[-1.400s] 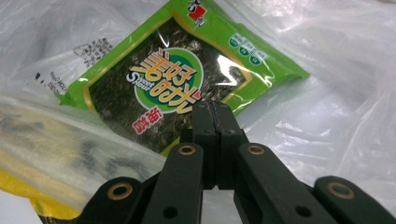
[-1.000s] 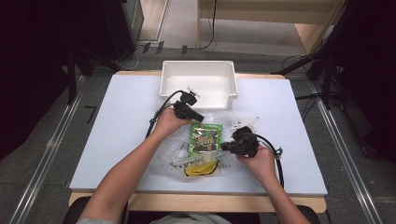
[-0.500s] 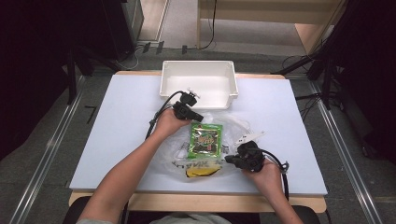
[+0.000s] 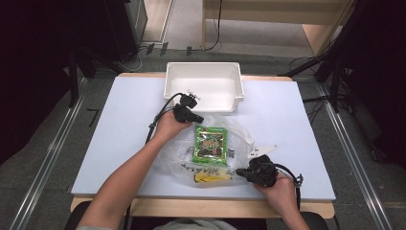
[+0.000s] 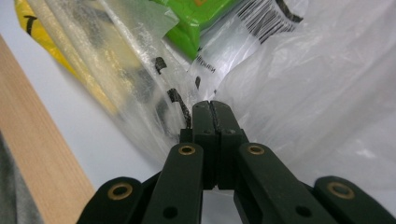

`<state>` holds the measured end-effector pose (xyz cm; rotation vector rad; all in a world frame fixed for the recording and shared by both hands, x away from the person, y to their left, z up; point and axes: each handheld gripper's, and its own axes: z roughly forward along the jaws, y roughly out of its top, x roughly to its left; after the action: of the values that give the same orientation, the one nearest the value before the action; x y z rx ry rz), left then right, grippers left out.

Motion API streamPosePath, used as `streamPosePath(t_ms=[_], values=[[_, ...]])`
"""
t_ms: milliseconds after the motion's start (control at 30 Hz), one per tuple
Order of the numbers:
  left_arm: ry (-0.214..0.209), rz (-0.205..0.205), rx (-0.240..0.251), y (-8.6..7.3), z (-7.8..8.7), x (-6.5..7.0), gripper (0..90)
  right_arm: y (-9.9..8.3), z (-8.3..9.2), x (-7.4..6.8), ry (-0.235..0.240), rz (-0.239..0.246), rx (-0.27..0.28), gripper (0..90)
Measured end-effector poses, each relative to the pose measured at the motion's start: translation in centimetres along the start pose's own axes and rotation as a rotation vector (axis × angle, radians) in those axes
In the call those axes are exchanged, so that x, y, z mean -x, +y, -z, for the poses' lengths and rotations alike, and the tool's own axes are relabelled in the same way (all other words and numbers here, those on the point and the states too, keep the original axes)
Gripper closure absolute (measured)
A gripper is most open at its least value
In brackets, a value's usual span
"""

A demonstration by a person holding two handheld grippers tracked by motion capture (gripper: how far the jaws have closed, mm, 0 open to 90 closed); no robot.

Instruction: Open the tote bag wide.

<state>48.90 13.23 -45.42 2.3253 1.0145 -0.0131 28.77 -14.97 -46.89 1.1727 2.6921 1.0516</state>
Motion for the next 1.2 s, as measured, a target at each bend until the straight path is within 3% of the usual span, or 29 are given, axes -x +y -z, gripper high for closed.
streamPosePath(t_ms=[200,367,867,900,967,1133,1200], values=[[-0.027,0.024,-0.002,0.0,0.2,0.1,89.6,0.2,-0.1,-0.1,0.003,-0.003,-0.001,90.0],[-0.044,-0.002,0.018,0.2,1.2,1.0,88.9,0.7,-0.1,-0.1,0.004,-0.002,0.016,87.5],[-0.065,-0.043,0.072,0.4,4.7,3.1,87.0,2.3,0.8,-0.2,0.004,-0.004,0.101,67.9],[-0.066,-0.05,0.068,0.4,4.8,3.1,87.0,2.5,1.0,-0.2,0.003,-0.008,0.109,68.4],[-0.063,-0.051,0.06,0.4,4.7,3.2,87.1,3.1,1.2,-0.3,0.007,0.002,0.137,80.4],[-0.066,-0.048,0.053,0.4,4.5,3.2,87.1,4.6,1.1,-0.6,0.007,0.013,0.145,90.0],[-0.065,-0.046,0.055,0.4,4.4,3.3,87.2,4.9,1.1,-0.7,0.014,0.008,0.147,90.0]])
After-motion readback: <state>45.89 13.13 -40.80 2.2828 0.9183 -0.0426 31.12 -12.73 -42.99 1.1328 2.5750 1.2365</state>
